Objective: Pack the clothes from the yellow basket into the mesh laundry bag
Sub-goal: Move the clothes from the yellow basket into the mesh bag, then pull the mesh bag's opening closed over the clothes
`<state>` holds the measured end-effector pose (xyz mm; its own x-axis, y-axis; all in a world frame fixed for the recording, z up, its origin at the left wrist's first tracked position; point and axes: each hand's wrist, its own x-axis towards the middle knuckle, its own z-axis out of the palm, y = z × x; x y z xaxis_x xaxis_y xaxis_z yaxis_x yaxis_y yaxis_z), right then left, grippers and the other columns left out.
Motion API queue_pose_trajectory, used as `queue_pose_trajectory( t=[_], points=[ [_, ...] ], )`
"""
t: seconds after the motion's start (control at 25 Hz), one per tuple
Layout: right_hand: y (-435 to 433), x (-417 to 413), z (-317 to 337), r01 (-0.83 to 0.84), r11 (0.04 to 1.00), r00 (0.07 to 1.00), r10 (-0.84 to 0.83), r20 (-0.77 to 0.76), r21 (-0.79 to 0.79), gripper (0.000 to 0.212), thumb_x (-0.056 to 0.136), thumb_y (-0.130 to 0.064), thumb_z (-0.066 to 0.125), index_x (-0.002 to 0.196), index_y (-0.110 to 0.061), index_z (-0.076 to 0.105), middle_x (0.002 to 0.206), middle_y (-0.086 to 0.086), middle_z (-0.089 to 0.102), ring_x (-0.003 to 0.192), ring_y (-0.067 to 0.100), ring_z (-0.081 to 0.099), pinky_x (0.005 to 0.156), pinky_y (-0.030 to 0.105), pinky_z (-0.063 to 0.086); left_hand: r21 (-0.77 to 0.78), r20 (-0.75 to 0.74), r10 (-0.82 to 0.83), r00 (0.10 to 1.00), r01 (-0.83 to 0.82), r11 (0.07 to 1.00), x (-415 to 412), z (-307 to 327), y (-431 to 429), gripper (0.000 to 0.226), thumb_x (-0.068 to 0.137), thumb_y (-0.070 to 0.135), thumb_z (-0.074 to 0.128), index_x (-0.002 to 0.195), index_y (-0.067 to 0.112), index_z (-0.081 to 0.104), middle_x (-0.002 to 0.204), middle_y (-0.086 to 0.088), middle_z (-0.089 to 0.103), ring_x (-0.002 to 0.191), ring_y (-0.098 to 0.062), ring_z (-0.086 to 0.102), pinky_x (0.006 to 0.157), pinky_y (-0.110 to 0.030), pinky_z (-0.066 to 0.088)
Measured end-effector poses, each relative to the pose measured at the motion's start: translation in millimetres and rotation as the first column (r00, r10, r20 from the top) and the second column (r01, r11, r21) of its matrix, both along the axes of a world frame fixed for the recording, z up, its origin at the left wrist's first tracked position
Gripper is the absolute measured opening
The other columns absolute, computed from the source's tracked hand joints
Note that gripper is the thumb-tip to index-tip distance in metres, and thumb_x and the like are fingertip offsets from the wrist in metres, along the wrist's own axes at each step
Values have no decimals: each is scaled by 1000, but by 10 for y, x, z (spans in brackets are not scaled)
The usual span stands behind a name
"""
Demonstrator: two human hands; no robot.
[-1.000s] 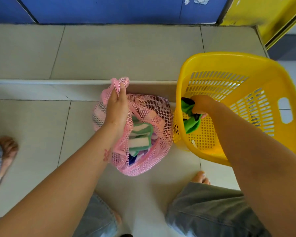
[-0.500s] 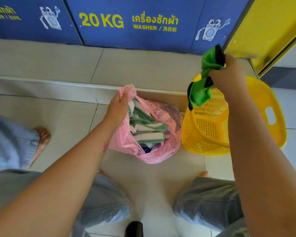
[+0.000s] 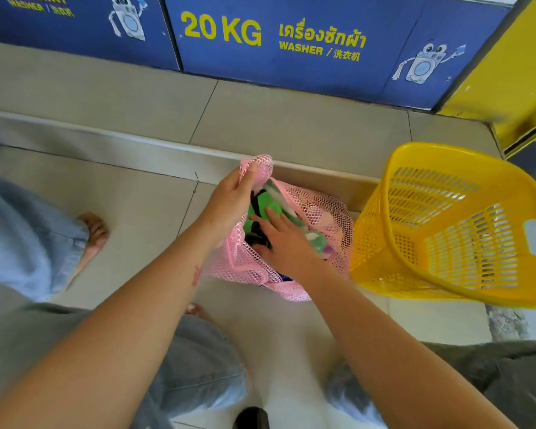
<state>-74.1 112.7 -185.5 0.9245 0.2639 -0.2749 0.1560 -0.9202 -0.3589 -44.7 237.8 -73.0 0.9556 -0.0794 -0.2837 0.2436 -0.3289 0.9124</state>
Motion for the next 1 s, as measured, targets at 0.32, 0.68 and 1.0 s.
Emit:
queue_pose_trajectory(
  t=[0.32, 0.68, 1.0],
  points=[
    [15, 183, -292, -73, 948, 990, 32, -134, -310, 59, 96, -56, 28, 150, -34, 22, 164, 0, 5, 150, 32, 6, 120, 53, 7, 17, 18, -153, 988, 153, 988, 28, -71, 70, 43, 102, 46, 35, 141, 32, 45, 120, 21, 47, 112, 5, 41, 77, -2, 31],
    [-231, 689, 259, 321, 946, 909, -322, 264, 46, 36, 96, -37, 48, 127, -19, 47, 125, 7, 58, 118, 31, 50, 95, 46, 40, 3, 8, -158, 987, 158, 987, 40, -109, 205, 43, 101, 47, 38, 141, 33, 46, 131, 17, 51, 119, 2, 40, 96, -19, 29],
    [-191, 1192, 231, 103, 994, 992, -101, 78, -22, 25, 96, -23, 44, 116, -24, 59, 111, 11, 69, 100, 33, 65, 77, 34, 48, -44, -35, -292, 956, 290, 956, 53, -245, 353, 35, 101, 41, 43, 134, 36, 53, 134, 15, 56, 124, -3, 49, 106, -24, 36]
  ],
)
